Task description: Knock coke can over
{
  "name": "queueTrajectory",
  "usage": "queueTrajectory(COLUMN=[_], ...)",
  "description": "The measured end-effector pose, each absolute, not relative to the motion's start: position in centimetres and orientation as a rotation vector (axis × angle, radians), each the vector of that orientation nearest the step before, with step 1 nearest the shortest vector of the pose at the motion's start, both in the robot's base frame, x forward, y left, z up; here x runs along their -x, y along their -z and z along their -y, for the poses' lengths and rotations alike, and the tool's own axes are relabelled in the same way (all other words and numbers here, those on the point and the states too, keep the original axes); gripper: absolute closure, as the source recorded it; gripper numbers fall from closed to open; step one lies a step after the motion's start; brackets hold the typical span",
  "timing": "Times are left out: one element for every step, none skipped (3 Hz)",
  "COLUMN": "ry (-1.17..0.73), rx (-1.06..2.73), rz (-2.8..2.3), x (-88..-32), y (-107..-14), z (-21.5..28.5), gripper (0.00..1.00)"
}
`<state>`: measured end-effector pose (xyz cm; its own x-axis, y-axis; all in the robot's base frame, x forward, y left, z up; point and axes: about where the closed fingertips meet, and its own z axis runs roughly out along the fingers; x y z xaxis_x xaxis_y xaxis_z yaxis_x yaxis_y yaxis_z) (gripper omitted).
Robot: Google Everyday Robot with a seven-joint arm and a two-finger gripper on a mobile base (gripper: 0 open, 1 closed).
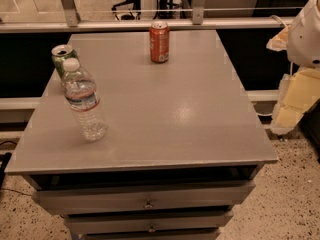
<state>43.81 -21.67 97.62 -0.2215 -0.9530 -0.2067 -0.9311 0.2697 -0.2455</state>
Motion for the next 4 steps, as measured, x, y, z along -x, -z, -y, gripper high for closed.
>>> queueTrajectory(ry=[0.099, 0.08, 0.001, -0.15], rx=[1.725, 1.675, 1.564, 1.414], rz=[-2.232, -2.188, -2.084, -1.942], x=[-43.8, -45.7, -50.6, -57.6], y=[-97.6, -97.3, -96.6, -95.8], z=[21.7, 21.8, 21.7, 19.9], gripper=[0.0, 0.0, 0.0, 0.0])
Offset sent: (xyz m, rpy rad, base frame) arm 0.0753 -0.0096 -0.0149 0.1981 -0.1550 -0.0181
